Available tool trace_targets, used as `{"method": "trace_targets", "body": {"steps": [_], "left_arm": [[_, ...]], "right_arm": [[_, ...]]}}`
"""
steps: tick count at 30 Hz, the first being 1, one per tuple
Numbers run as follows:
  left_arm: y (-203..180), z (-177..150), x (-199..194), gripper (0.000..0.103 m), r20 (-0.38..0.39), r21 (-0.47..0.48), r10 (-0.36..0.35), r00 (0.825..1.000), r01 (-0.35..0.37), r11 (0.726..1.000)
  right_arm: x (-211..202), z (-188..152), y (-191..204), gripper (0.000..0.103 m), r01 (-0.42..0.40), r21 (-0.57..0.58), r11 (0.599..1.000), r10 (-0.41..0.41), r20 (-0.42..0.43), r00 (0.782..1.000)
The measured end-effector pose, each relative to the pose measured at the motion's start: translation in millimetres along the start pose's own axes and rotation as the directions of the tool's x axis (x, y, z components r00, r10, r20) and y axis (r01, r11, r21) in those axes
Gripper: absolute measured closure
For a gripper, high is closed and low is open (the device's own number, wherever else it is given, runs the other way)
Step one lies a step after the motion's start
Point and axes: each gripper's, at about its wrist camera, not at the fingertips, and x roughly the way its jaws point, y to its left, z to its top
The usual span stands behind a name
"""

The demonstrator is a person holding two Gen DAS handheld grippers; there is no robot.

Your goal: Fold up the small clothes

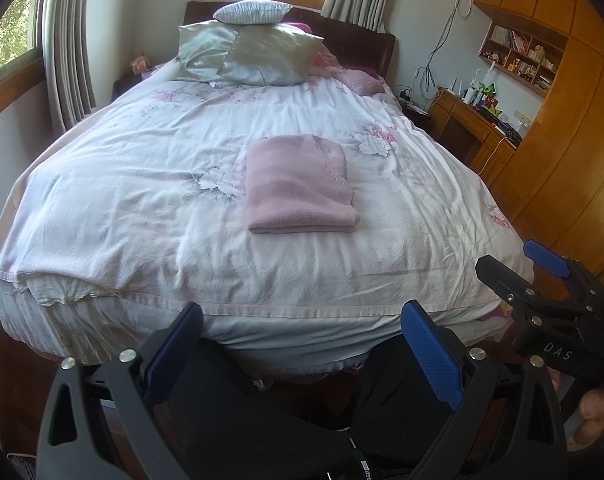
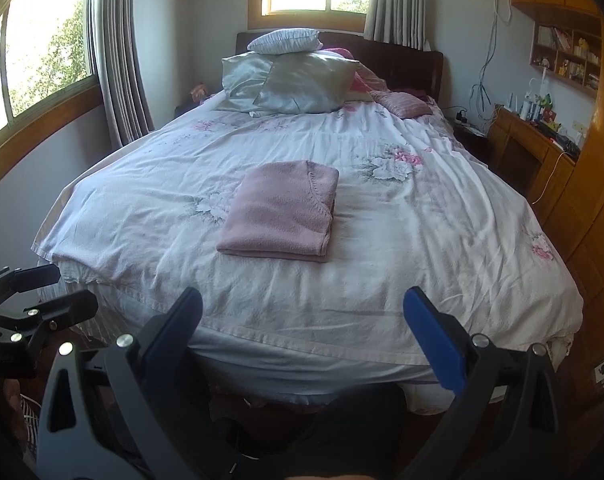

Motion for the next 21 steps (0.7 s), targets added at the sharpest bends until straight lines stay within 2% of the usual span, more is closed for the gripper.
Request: {"method": "trace_targets", "body": {"steps": [21], "left_arm": [[0.5, 0.5, 4.3, 0.004, -0.008, 0.013, -0.005, 1.0, 0.005, 1.0]], "right_arm": [[7.0, -4.0, 7.0, 0.003, 0.013, 0.011, 1.0, -0.014, 0.006, 1.0]]}}
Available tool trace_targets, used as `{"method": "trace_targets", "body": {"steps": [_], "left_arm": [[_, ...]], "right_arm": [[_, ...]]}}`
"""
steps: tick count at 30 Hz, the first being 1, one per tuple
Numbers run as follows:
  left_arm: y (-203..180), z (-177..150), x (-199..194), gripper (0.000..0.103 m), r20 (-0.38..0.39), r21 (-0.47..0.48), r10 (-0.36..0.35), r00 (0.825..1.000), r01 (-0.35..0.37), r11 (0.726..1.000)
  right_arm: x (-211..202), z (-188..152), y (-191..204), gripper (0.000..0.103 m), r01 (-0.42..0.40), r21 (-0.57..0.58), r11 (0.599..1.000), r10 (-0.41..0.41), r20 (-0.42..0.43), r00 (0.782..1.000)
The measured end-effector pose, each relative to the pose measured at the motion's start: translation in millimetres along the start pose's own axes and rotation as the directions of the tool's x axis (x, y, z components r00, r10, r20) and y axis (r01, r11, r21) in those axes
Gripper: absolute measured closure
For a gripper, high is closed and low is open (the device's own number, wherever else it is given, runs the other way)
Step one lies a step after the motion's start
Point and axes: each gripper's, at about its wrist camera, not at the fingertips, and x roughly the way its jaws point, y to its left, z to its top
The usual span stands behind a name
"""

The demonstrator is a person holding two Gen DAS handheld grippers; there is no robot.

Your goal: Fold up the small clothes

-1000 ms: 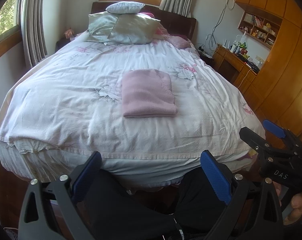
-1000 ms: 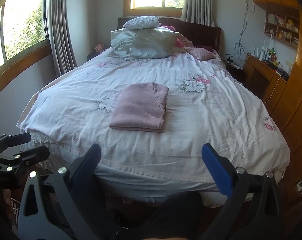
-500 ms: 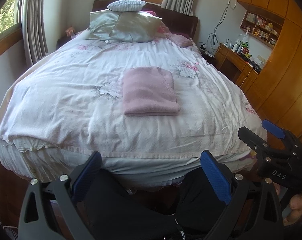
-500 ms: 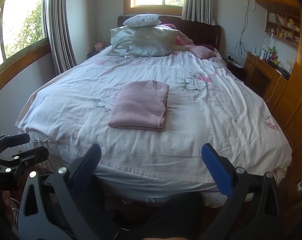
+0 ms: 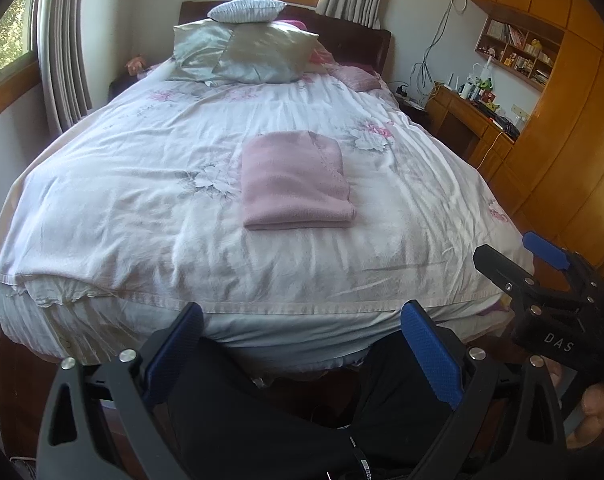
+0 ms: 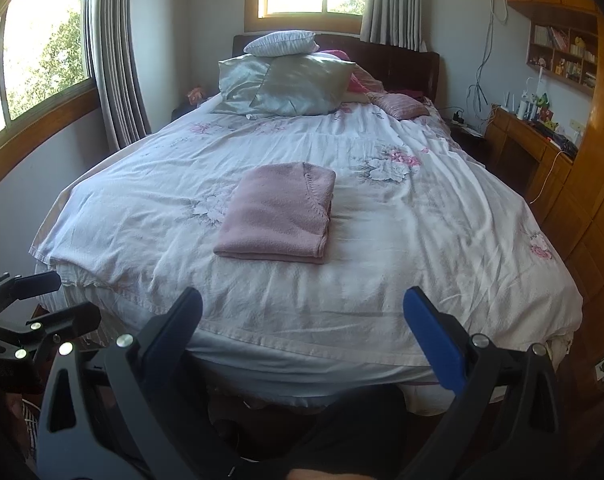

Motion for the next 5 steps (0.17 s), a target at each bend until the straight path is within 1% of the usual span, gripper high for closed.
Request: {"method": "trace_targets", "body": {"steps": [5], "left_arm": [[0.4, 0.5, 0.3, 0.004, 0.0, -0.001, -0.001, 1.0, 0.001, 1.0]], "right_arm": [[-3.9, -4.2, 2.5, 0.003, -0.004, 0.016, 1.0, 0.004, -0.005, 1.0]]}}
